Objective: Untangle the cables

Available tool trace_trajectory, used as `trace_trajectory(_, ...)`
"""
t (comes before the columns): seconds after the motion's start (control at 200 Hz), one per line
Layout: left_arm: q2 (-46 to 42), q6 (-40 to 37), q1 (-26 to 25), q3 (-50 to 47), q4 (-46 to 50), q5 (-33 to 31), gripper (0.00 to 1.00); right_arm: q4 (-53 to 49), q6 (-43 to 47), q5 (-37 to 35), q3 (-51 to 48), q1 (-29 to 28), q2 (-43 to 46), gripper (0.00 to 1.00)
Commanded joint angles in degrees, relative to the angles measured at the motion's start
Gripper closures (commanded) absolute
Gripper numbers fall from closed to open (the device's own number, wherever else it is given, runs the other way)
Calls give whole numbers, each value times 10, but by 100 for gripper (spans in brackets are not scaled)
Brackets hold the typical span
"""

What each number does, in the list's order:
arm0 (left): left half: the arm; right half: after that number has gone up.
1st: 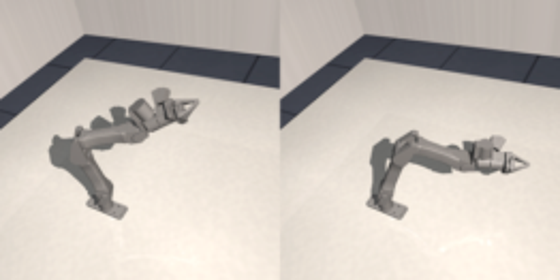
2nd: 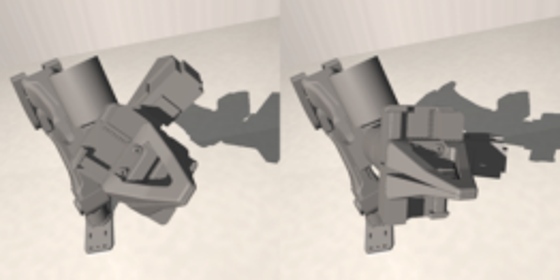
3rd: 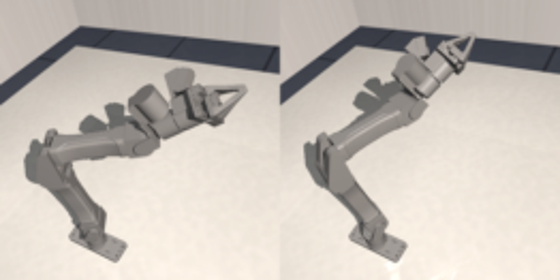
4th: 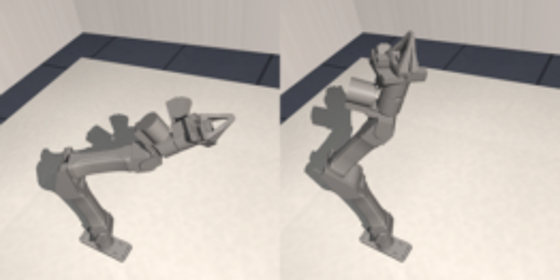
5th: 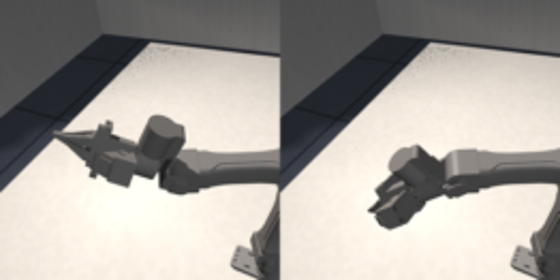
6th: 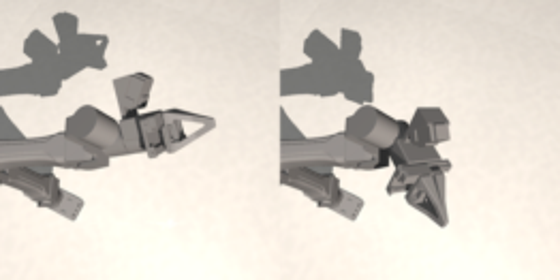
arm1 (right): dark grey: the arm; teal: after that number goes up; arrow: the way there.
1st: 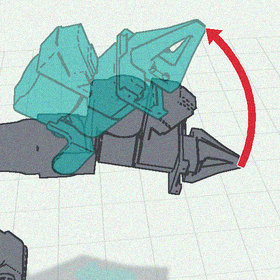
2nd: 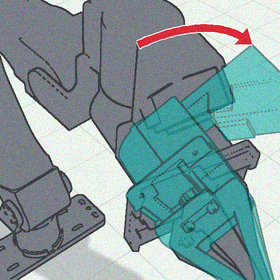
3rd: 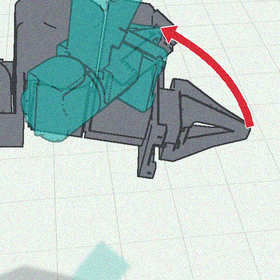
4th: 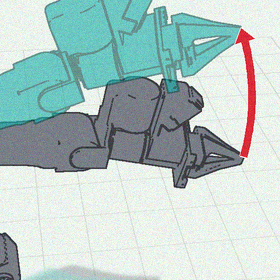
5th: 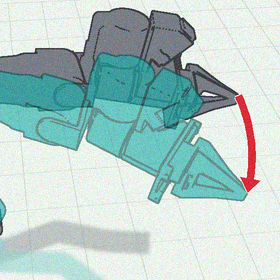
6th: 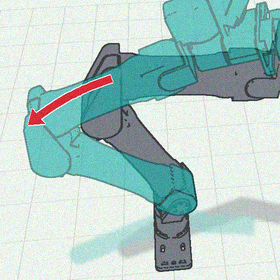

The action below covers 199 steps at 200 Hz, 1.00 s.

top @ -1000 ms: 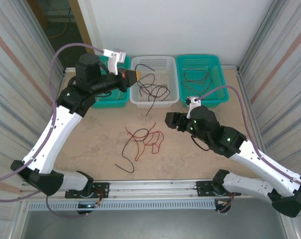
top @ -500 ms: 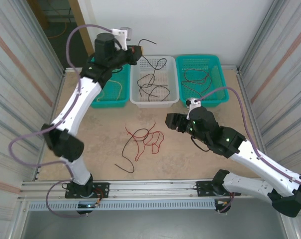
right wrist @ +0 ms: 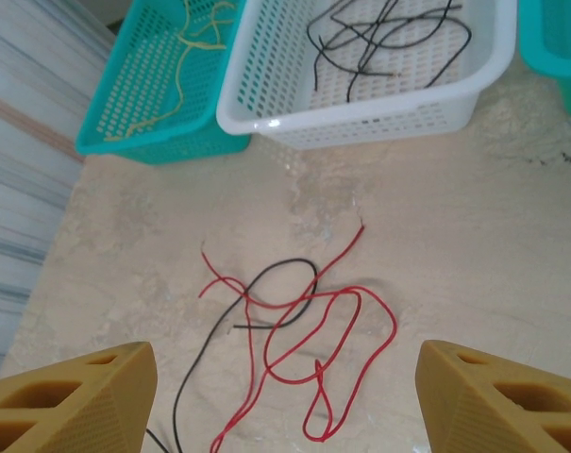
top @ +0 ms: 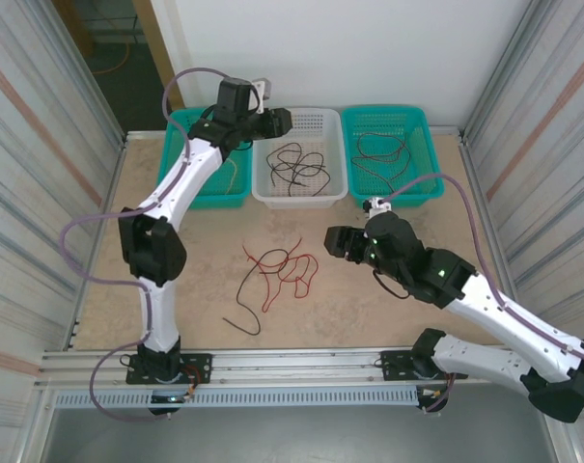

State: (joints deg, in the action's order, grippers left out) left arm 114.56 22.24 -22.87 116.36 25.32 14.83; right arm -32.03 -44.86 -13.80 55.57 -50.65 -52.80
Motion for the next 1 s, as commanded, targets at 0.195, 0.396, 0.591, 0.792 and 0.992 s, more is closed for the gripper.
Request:
trace_trajectory(0.195, -299, -20, 1, -275, -43, -15, 48, 35, -70, 55, -51, -9, -94, 32)
trace_trajectory(0.396, -449, 18, 1, -476, -31, 45, 54, 96, -79, 112, -47, -20, -186, 44)
trace_trajectory(0.591, -557, 33, 1, -623, 8, 58, 55, 86, -70, 129, 12, -54, -288, 48)
trace_trajectory(0.792, -594, 31, 2, -663, 31, 40, 55, 119, -95, 156, 28, -80, -353, 52)
trace_trajectory(0.992, -586, 44, 1, -667, 40, 30, 57, 63, -48, 112, 93, -86, -404, 54)
